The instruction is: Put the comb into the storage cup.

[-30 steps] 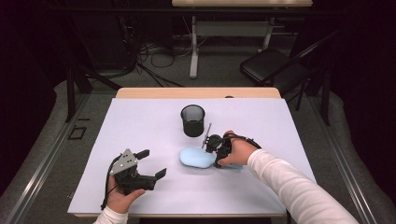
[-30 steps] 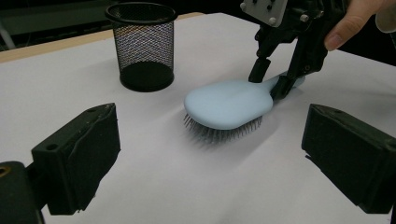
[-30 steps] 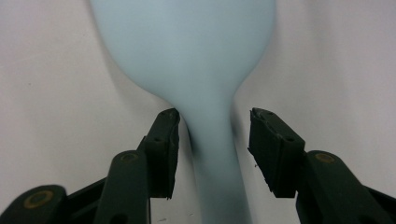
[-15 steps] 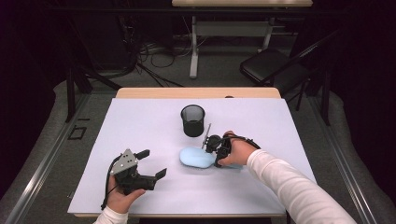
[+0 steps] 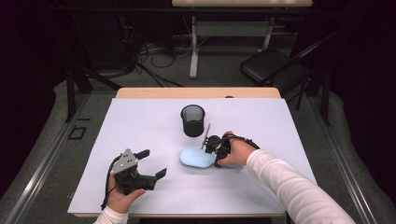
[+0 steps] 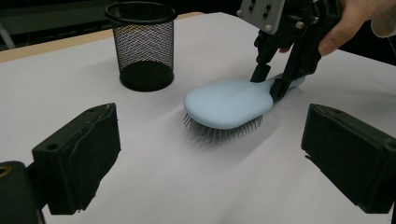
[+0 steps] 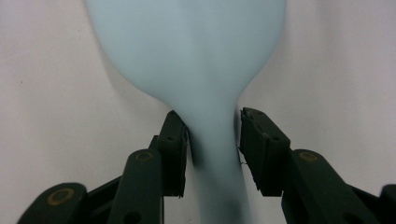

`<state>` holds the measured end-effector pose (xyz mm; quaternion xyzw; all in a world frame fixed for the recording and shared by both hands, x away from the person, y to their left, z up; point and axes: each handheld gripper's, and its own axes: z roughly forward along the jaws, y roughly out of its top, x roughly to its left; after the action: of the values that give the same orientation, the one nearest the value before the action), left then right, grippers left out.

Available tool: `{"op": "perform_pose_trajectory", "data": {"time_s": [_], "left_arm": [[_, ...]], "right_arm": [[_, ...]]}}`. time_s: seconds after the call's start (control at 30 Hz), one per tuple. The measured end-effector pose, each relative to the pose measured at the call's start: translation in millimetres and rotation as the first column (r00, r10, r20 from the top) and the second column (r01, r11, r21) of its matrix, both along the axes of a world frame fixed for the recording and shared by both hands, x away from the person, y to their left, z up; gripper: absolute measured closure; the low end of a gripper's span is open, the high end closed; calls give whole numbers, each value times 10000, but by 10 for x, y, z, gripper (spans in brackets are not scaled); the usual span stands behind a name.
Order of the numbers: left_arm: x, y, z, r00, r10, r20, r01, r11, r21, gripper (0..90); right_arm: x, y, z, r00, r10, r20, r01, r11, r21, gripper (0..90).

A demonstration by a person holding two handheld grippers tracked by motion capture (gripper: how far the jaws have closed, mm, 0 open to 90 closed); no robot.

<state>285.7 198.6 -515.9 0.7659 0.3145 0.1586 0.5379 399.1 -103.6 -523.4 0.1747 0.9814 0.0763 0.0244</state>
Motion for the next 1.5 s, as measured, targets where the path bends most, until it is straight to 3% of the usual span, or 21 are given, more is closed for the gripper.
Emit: {"op": "perform_pose_trajectory", "data": {"time_s": [0.8, 1.5], "left_arm": [[1, 0, -1, 10000, 6, 2, -6, 10000, 15, 49], [1, 0, -1, 10000, 1, -1, -1, 10000, 15, 49]], "right_arm": [[-3, 2, -46, 9999, -25, -134, 26, 10000, 39, 649], [-18, 14, -45, 9996, 287, -26, -287, 9996, -21, 677]]}}
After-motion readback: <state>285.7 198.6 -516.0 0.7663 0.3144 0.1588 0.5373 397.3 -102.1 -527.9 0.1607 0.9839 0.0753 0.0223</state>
